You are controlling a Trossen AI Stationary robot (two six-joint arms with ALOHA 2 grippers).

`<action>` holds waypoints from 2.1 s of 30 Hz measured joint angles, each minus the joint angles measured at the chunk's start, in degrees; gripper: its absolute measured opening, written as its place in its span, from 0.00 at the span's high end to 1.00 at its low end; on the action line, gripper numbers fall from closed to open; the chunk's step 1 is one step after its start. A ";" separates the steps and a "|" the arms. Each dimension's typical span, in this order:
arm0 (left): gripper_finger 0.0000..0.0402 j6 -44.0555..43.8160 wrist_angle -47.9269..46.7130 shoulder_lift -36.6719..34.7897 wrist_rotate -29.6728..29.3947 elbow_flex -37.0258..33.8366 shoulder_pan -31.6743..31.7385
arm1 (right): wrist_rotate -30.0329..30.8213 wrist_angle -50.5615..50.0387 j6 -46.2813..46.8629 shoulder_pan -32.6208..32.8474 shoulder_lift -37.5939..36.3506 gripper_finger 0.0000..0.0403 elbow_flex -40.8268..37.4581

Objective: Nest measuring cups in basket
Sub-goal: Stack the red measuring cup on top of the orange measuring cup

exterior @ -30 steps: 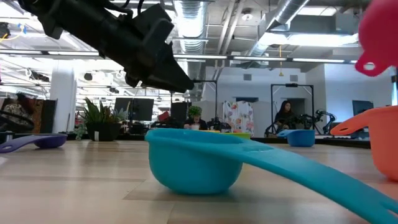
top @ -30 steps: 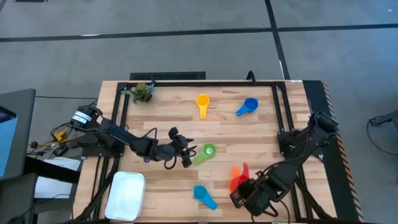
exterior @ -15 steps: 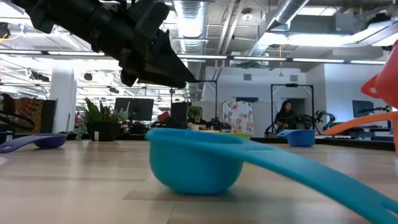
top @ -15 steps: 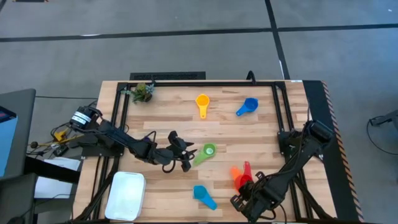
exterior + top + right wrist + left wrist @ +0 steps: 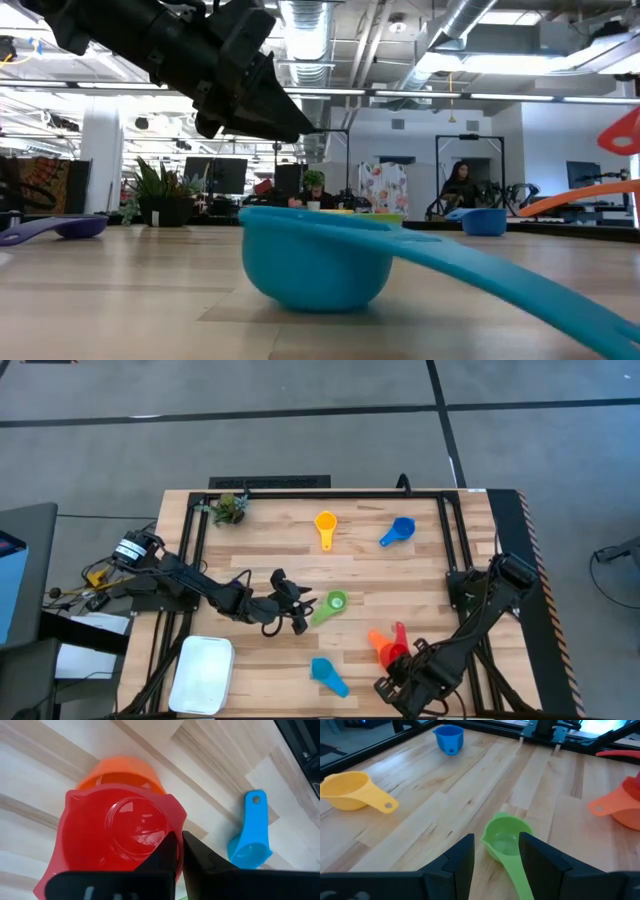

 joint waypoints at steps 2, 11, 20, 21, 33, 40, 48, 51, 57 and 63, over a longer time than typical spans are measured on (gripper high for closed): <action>0.64 0.23 -0.02 0.00 0.00 0.00 0.00 | 0.05 0.00 1.57 0.00 0.00 0.90 0.00; 0.64 0.31 -0.07 0.00 0.00 0.00 0.00 | -0.10 -1.38 6.07 -0.03 0.00 0.74 0.00; 0.64 0.30 -0.15 0.00 0.00 0.00 0.00 | 13.55 -2.92 30.15 -1.32 0.03 0.49 0.99; 0.64 0.30 -0.25 0.00 0.00 0.00 0.00 | 13.37 -3.95 35.08 -1.77 -0.24 0.48 1.62; 0.64 -0.27 -0.75 0.00 -0.16 0.00 0.02 | 12.90 -7.58 109.17 -13.27 -19.28 0.53 -3.45; 0.64 -0.07 -0.91 0.02 -0.19 -0.50 0.04 | 4.77 -3.63 148.32 -12.50 -33.99 0.64 -23.09; 0.64 12.00 1.29 1.78 -0.40 -0.60 3.56 | -0.92 7.07 175.51 -3.18 -36.94 0.68 -31.89; 0.64 17.86 6.46 2.64 1.73 -0.22 7.82 | -0.02 6.32 185.47 -0.63 -35.57 0.68 -32.11; 0.64 26.84 12.01 3.67 10.11 -0.09 15.87 | 3.66 13.37 196.59 1.71 -31.10 0.64 -32.15; 0.64 28.30 16.28 4.24 13.97 -0.04 21.18 | -1.06 15.83 196.26 0.72 -25.65 0.51 -32.15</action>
